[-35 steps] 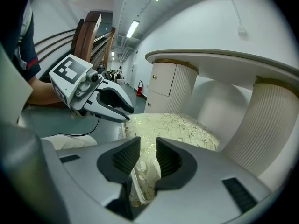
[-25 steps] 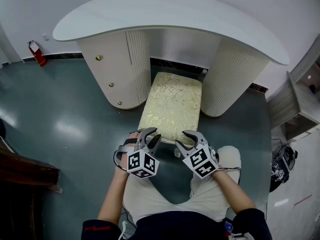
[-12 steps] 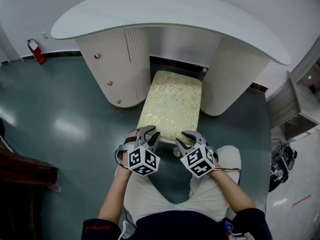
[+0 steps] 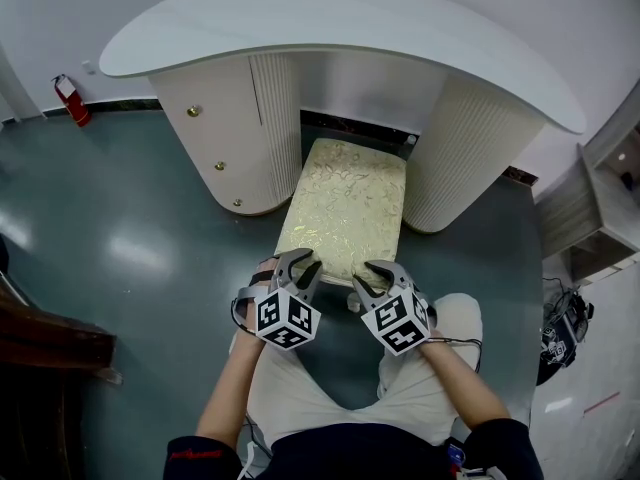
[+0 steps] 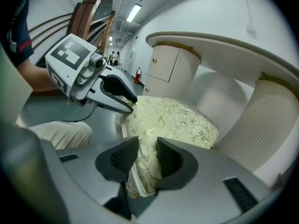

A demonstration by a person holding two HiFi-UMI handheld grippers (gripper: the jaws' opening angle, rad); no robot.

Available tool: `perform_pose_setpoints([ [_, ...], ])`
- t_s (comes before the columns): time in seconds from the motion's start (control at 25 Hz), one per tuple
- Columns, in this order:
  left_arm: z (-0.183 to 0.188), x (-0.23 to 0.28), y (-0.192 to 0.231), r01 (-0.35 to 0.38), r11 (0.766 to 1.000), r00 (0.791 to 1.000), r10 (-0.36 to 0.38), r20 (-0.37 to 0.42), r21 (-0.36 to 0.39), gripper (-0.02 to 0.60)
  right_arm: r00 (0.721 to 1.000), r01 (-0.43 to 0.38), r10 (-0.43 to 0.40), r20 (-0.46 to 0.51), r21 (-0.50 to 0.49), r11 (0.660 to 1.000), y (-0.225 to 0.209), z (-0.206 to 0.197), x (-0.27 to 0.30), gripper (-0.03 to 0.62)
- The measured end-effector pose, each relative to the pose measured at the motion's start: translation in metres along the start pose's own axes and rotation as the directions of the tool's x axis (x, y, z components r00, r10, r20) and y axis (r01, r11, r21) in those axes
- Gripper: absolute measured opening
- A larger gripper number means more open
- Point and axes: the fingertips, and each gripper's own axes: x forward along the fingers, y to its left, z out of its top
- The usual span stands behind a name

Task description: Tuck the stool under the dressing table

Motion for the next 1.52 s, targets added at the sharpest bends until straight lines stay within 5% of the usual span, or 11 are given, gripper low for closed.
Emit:
perform_pose_setpoints([
  [0.88,0.015,0.044,0.021,-0.064,0.997,0.997,0.065,-0.027,0.051,0.075,0.997,0.066,-0.068,-0.033,-0.052,0.996,-0.049,0.003,0.026,0.138],
  [1.52,0.026,0.079,0.037,-0.03,1.0,0.999,0.03,-0.011,-0.009,0.069,0.996,0.061,-0.068,-0.06,-0.113,0.992,-0.088,0.002,0.043,0.14],
])
